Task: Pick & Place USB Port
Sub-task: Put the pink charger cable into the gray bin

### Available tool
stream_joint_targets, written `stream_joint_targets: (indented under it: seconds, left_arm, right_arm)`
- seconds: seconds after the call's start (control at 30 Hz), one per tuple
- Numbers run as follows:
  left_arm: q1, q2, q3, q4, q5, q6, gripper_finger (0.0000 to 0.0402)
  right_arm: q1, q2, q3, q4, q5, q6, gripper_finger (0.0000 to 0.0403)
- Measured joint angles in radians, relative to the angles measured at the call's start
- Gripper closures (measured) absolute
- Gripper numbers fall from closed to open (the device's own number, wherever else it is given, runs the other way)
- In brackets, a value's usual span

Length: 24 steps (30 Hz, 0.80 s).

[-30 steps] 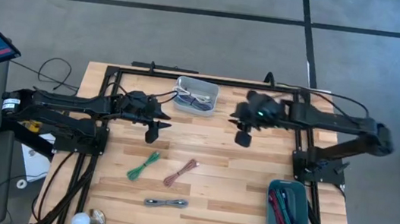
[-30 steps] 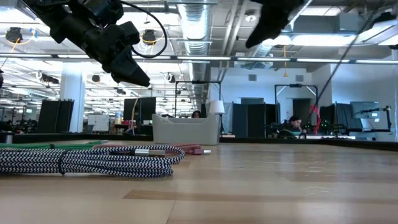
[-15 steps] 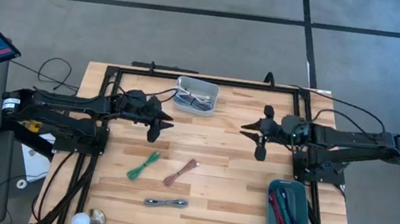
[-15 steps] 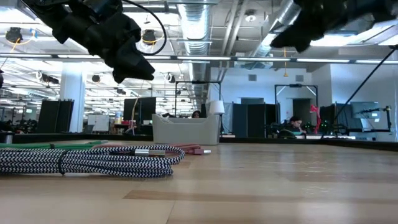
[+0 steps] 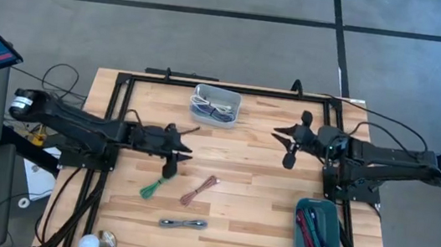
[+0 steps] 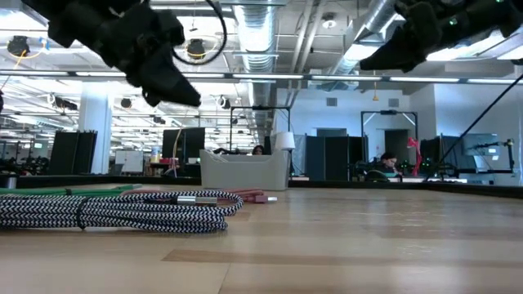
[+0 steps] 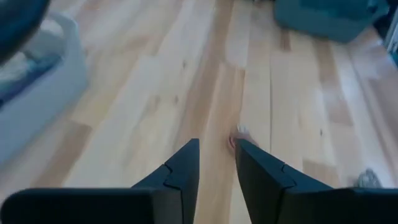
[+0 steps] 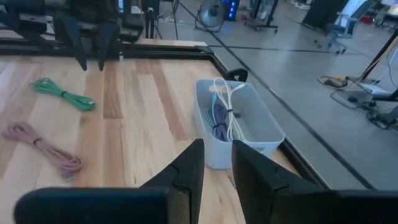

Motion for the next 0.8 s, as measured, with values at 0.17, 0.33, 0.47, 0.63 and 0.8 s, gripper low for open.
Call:
stream_joint_targets:
  seconds: [0.17,0.33,0.47,0.63,0.8]
  left_arm:
    - [-0.04,0.098,0.0,0.002,0.004,-0.008,0.03]
    - [-0.047,0.155,0.0,0.063,0.11,-0.006,0.0299]
    - [-0.047,0.159,0.0,0.117,0.157,-0.01,0.029]
    - [-0.06,0.175,0.0,0.117,0.178,-0.12,0.0263]
    - [-0.079,0.233,0.0,0.126,0.18,-0.148,0.0231]
  right_arm:
    - [0.0,-0.075,-0.064,-0.004,0.0,-0.012,0.0328]
    - [0.0,-0.187,-0.12,-0.011,0.026,-0.029,0.0328]
    - [0.0,-0.268,-0.162,-0.012,0.058,-0.03,0.0328]
    - [0.0,-0.343,-0.196,-0.032,0.133,-0.029,0.0328]
    - [0.001,-0.376,-0.205,-0.037,0.147,-0.028,0.0328]
